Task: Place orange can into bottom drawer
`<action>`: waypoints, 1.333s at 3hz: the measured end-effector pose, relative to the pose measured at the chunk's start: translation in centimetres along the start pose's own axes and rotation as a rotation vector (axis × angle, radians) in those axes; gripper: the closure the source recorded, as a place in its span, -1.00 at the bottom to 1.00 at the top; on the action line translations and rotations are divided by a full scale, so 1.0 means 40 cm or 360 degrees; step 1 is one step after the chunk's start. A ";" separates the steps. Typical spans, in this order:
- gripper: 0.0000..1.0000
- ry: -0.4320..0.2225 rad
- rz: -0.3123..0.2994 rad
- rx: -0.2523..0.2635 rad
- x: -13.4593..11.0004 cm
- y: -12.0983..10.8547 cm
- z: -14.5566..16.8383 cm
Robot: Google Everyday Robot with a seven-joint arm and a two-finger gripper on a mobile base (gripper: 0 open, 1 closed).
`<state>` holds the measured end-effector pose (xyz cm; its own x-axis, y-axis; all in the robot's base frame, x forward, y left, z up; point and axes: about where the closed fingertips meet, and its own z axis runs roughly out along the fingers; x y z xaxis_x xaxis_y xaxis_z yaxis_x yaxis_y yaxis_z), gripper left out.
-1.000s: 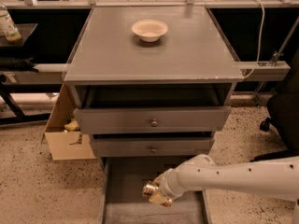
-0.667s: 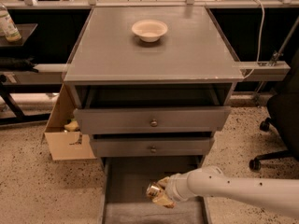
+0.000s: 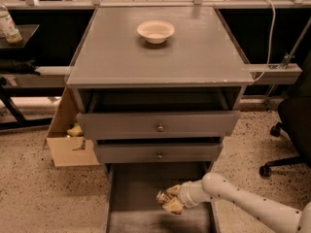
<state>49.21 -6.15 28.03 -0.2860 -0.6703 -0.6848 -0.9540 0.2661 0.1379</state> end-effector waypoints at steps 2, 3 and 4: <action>1.00 0.0014 0.0061 -0.0027 0.055 -0.034 0.049; 1.00 0.0027 0.0175 -0.0093 0.151 -0.078 0.133; 1.00 0.0038 0.0250 -0.0134 0.211 -0.104 0.188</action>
Offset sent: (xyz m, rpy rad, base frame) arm 0.0340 -0.0217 -0.1105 -0.0037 0.1421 -0.0601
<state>51.45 -7.73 16.30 -0.4329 -0.6416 -0.6332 -0.9014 0.3103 0.3019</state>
